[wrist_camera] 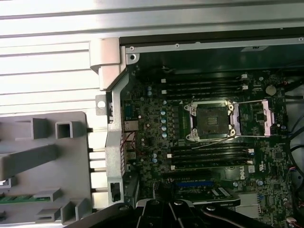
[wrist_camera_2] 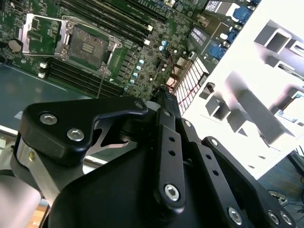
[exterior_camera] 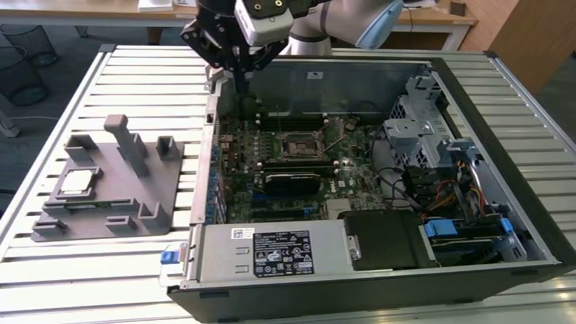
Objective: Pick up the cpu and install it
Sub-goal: 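Reach for the cpu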
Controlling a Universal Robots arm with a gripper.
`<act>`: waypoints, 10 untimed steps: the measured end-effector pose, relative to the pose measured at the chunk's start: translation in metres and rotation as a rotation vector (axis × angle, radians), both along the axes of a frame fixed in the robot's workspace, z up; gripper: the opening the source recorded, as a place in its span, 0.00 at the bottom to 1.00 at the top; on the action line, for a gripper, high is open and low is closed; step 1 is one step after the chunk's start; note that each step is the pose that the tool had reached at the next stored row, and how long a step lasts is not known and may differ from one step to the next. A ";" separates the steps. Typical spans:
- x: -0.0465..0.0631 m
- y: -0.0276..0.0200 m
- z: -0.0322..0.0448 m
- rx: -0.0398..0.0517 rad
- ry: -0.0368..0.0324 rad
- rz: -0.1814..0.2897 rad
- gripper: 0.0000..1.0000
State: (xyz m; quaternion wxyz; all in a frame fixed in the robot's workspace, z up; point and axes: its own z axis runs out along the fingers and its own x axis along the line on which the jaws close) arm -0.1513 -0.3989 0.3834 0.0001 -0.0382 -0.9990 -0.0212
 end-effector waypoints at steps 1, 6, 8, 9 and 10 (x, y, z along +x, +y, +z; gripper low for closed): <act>0.000 0.0000 -0.0002 0.0000 0.0005 0.000 0.11; -0.002 0.0000 -0.0011 0.0001 0.0030 0.000 0.11; -0.003 0.0000 -0.0015 0.0001 0.0039 0.000 0.11; -0.004 0.0000 -0.0016 0.0001 0.0044 0.000 0.11; -0.004 0.0000 -0.0018 0.0001 0.0047 0.000 0.11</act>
